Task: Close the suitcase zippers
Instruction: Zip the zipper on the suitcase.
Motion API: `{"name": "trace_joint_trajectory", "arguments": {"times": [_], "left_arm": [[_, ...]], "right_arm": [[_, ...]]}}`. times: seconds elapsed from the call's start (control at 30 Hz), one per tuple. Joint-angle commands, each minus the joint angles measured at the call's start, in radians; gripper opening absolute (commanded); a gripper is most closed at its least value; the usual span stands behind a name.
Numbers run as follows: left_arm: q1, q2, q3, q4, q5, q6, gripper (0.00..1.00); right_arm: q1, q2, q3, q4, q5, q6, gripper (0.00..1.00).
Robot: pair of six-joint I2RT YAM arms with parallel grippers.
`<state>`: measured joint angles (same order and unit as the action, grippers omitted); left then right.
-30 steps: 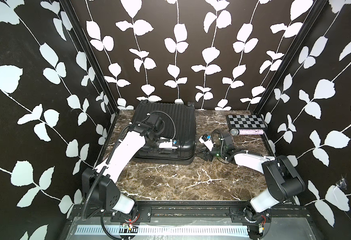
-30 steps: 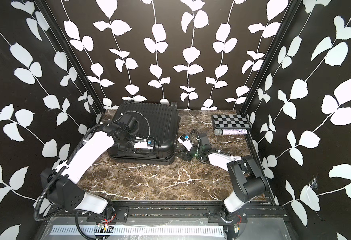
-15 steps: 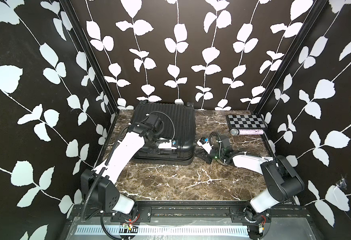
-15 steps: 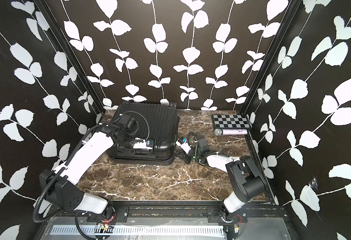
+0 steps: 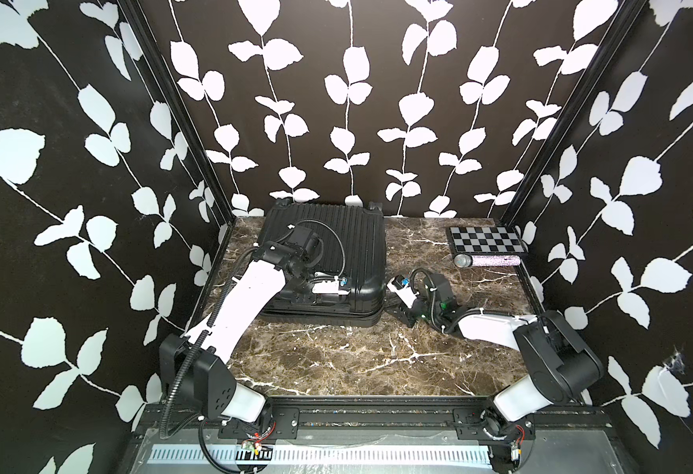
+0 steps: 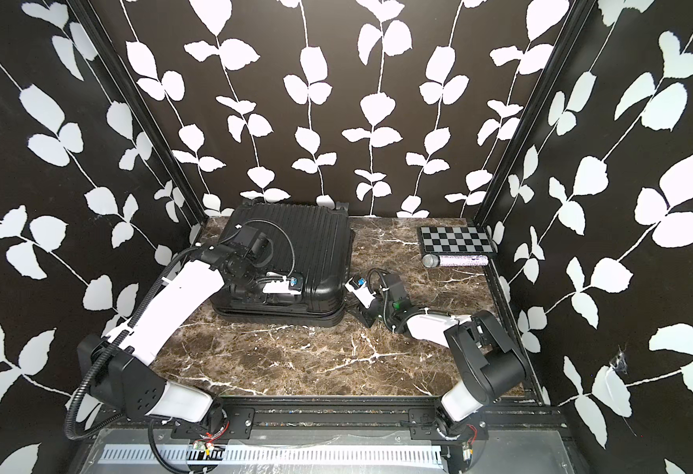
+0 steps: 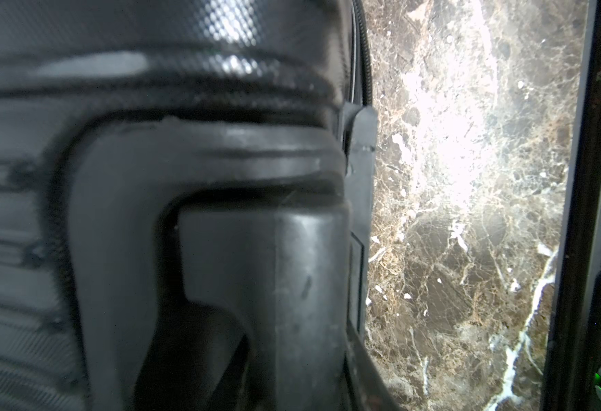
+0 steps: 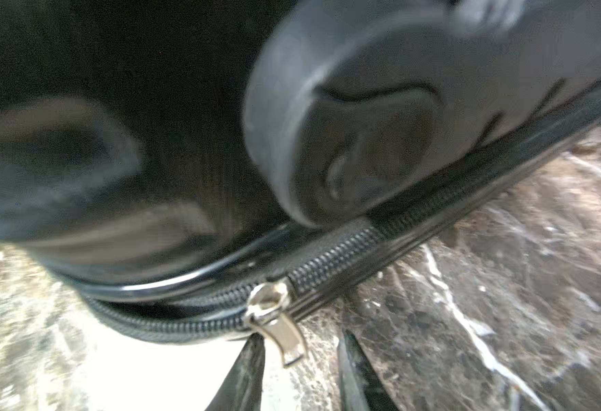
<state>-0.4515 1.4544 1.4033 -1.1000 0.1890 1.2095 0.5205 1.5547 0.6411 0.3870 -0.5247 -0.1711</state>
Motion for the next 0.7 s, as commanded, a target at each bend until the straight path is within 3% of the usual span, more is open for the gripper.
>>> {"name": "trace_joint_trajectory", "arguments": {"times": [0.0, 0.2, 0.37, 0.57, 0.67], "left_arm": [[0.004, -0.074, 0.01, 0.048, 0.055, 0.004, 0.04], [0.004, -0.074, 0.01, 0.051, 0.055, 0.001, 0.03], [0.004, -0.075, 0.012, 0.051, 0.053, 0.001, 0.04], [0.004, -0.074, 0.014, 0.052, 0.052, -0.001, 0.04], [0.004, -0.075, 0.014, 0.051, 0.054, -0.001, 0.04]], "right_arm": [[0.029, -0.037, -0.016, 0.088, 0.13, -0.033, 0.34], [0.073, -0.05, -0.055, 0.18, 0.252, -0.03, 0.32], [0.093, -0.04, -0.073, 0.236, 0.265, -0.027, 0.32], [0.111, -0.037, -0.089, 0.272, 0.247, -0.048, 0.4], [0.116, -0.032, -0.085, 0.268, 0.246, -0.057, 0.37]]}}
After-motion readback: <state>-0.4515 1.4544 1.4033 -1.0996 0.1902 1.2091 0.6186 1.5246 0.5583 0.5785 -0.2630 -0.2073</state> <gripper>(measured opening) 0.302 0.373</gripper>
